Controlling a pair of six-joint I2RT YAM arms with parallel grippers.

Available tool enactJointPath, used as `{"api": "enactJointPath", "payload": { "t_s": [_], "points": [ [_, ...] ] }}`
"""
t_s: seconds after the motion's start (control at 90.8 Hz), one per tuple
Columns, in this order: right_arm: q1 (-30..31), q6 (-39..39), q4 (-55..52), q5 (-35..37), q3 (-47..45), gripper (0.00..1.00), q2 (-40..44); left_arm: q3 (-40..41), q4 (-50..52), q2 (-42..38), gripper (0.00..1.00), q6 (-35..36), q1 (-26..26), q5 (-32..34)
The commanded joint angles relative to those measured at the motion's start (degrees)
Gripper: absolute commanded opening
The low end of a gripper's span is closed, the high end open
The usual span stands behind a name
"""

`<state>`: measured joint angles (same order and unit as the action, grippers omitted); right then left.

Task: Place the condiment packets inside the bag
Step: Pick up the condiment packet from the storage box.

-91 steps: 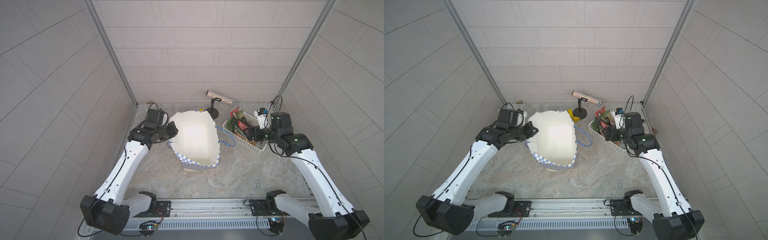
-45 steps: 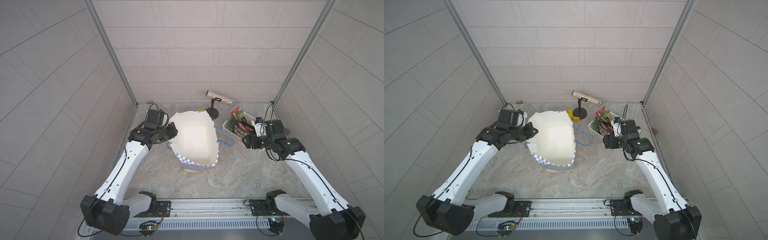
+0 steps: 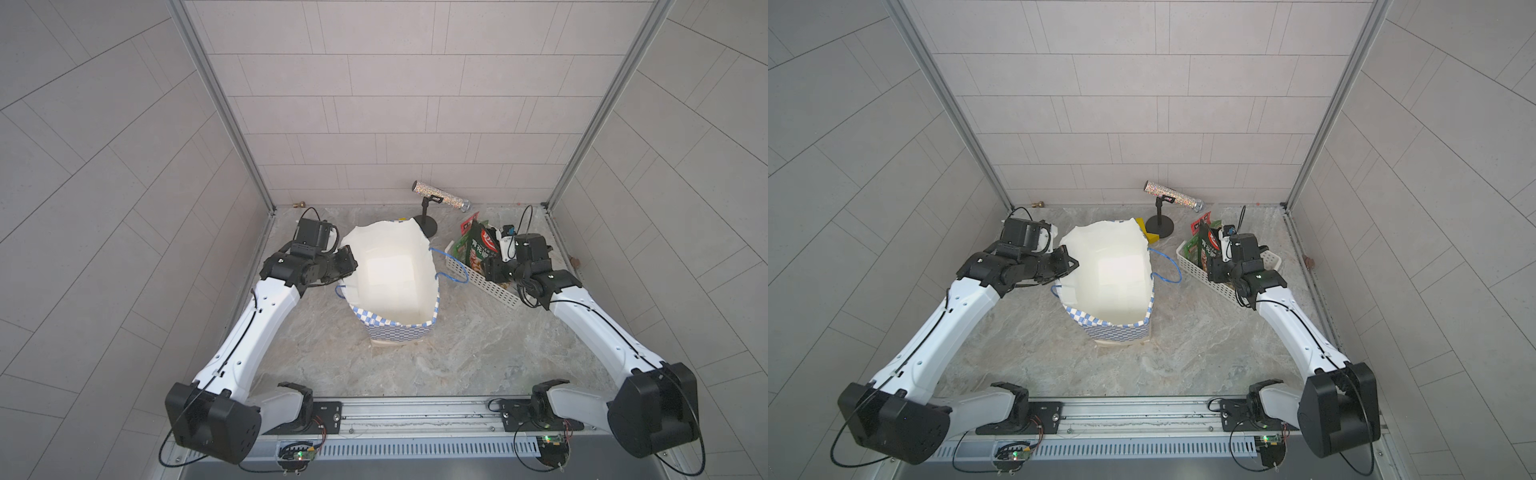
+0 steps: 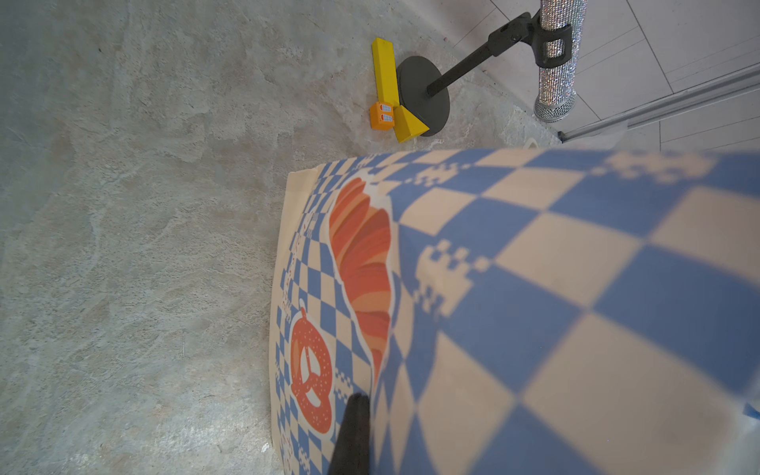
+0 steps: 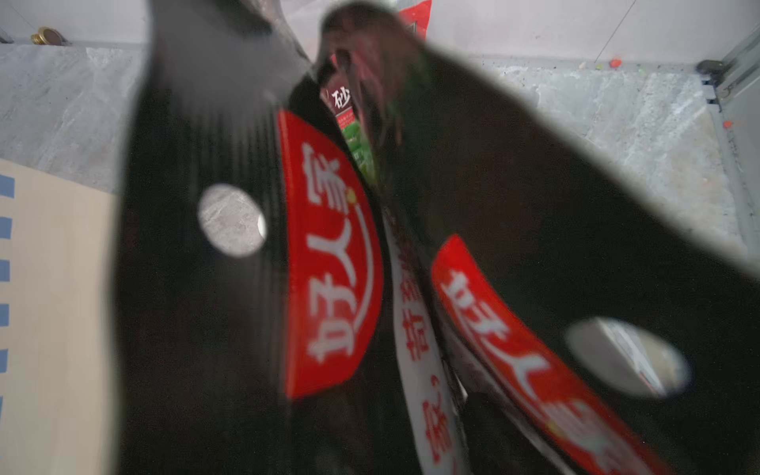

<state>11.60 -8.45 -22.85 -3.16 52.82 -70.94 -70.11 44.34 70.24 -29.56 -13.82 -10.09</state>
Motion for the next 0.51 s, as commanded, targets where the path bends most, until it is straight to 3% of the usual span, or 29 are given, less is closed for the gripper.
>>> {"api": "enactJointPath", "payload": {
  "t_s": [0.0,0.099,0.22,0.495],
  "points": [
    [-0.3,1.4,4.8,-3.6,-0.9,0.61,-1.9,-1.4,1.0,-0.3,0.0,1.8,0.4,-0.1],
    [-0.3,1.3,5.9,-4.1,-1.7,0.37,-2.4,-1.5,1.2,-0.5,0.0,2.0,0.4,0.7],
    [-0.2,0.5,5.6,0.7,-1.8,0.0,-0.7,-1.1,1.3,-0.7,0.0,2.0,0.5,1.0],
    [0.0,-3.6,-5.0,1.0,9.0,0.0,9.3,-1.9,3.0,-1.1,0.0,2.7,0.5,2.7]
  ]
}}
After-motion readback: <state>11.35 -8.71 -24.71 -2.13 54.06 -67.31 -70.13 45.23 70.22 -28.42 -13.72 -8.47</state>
